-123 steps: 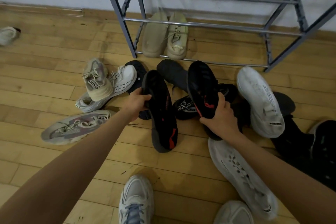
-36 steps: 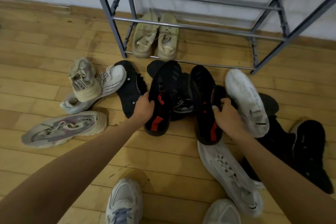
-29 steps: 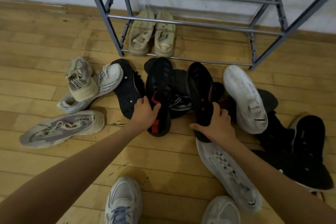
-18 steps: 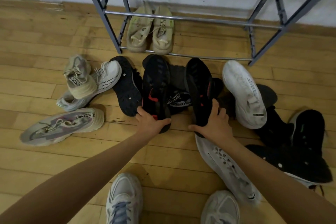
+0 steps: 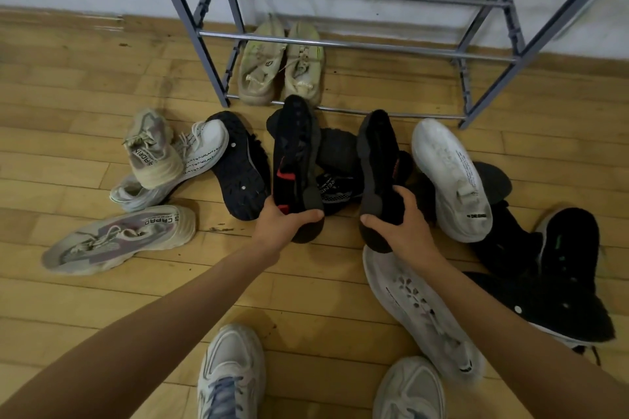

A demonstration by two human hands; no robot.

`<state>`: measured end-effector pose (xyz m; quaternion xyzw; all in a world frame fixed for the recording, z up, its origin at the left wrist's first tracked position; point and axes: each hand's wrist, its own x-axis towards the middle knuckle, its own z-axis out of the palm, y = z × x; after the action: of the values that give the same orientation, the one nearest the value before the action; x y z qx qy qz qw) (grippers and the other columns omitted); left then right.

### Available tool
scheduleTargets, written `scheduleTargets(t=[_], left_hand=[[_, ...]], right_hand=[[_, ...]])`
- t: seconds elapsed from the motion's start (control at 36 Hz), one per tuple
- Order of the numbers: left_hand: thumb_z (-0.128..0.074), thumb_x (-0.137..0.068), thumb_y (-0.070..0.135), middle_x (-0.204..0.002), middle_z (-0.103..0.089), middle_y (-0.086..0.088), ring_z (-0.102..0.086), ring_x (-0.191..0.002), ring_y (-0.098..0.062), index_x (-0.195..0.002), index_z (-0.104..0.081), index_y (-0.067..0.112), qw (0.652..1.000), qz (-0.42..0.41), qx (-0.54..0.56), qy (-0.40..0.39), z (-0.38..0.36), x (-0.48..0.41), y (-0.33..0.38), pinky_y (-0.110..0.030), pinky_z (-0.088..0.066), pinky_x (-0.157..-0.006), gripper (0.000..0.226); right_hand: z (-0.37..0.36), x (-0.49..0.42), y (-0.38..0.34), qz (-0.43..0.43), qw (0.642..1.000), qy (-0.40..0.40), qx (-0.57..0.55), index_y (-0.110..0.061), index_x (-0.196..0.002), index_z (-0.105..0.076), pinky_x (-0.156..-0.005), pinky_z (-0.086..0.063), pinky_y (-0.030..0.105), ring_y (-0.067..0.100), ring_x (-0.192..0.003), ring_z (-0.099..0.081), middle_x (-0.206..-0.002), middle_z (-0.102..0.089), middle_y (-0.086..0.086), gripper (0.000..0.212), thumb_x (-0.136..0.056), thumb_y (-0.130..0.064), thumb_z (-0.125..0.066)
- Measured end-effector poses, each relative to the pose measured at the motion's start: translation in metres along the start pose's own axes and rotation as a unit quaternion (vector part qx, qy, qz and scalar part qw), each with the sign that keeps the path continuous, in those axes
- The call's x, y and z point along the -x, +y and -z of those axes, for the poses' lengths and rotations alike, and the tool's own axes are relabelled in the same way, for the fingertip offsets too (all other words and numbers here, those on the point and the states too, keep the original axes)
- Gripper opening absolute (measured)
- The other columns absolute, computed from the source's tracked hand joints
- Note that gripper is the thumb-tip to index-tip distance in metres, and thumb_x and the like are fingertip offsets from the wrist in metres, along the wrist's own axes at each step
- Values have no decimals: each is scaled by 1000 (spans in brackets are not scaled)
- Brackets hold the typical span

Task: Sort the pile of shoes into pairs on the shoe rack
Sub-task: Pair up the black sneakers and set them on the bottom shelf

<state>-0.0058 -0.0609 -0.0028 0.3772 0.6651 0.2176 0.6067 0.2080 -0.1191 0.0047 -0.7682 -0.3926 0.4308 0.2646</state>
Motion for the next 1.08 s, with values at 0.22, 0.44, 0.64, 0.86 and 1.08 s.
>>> scheduleTargets(t=[0.22,0.44,0.64,0.86,1.08], left_hand=[[-84,-67,20,-118,-62,0,-59,-113,-21,-132,-46,14,995,-60,-40,-68,-15,-11,52,-38,-50,-98,76],[-83,-48,45,-122,-60,-2,-59,-112,-22,-133,-43,15,984,-101,-134,-62,-35,-53,101,-38,-52,-94,99],[-82,-58,51,-129,-54,-5,-54,-117,-27,-138,-38,13,977,-89,-187,-46,-51,-93,137,-45,-51,-96,99],[-78,-67,50,-144,-39,-12,-43,-129,-31,-147,-19,5,969,-100,-222,-31,-88,-136,172,-42,-44,-104,109],[-71,-77,49,-137,-47,-11,-47,-125,-29,-144,-24,2,958,-134,-253,-26,-142,-160,186,-32,-43,-93,95]], right_hand=[[33,-14,-23,43,997,66,-12,-25,-140,-34,-99,-41,33,20,-127,-43,-139,-44,1,83,-71,-42,-78],[55,-58,-46,12,995,85,46,-34,-137,-33,-99,-47,46,27,-124,-49,-138,-46,5,88,-63,-62,-72],[73,-108,-69,6,983,116,144,-34,-135,-31,-87,-51,45,33,-112,-54,-130,-50,9,82,-68,-63,-68],[92,-164,-85,-13,977,127,168,-30,-139,-28,-74,-47,35,33,-112,-54,-136,-44,12,81,-75,-61,-66],[105,-210,-85,4,971,140,193,-23,-138,-31,-68,-44,33,32,-111,-57,-135,-49,10,80,-75,-59,-65]])
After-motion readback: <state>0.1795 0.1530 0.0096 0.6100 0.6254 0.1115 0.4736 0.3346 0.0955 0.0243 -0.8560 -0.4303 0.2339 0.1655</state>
